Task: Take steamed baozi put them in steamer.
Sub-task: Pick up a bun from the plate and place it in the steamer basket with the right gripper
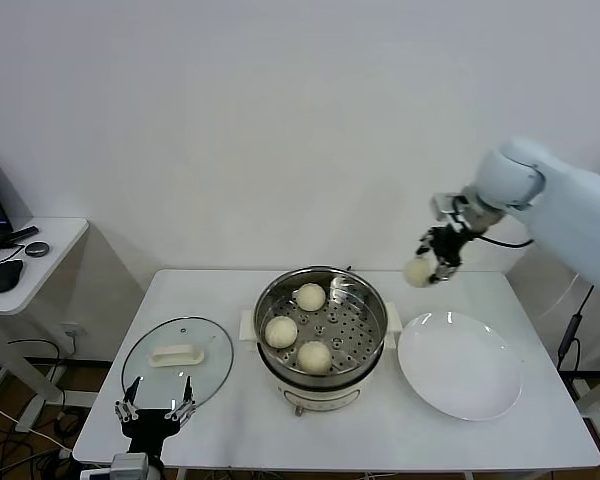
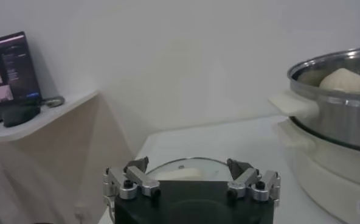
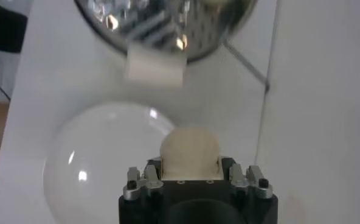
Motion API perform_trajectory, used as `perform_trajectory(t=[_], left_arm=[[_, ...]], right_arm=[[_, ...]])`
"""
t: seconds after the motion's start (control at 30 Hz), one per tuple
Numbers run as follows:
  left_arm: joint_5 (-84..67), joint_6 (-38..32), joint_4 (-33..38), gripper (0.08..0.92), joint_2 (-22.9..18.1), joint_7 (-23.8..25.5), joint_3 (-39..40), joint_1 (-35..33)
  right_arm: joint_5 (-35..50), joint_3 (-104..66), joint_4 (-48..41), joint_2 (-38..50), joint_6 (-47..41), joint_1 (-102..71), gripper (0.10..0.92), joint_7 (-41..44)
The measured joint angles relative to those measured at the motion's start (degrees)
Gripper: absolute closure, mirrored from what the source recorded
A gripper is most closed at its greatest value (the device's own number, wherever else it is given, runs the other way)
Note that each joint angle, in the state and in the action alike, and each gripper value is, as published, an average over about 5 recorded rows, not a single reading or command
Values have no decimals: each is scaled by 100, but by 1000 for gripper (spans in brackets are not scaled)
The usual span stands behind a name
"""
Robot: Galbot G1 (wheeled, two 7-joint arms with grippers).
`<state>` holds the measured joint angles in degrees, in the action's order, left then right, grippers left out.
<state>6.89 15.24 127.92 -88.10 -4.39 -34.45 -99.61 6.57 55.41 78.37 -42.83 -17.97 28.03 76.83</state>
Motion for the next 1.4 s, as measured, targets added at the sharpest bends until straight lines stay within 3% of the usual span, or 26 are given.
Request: perform_trajectory(t=[0.67,1.4], left_arm=[[-33,-4,56,177,20,-8,42,-2],[-65,1,15,177,2,0,32,43]], right_arm=[[883,787,-217,-1325,-1291,-102,465,-657],[484,852,-479,-1656,-1816,-656,444,-1034]])
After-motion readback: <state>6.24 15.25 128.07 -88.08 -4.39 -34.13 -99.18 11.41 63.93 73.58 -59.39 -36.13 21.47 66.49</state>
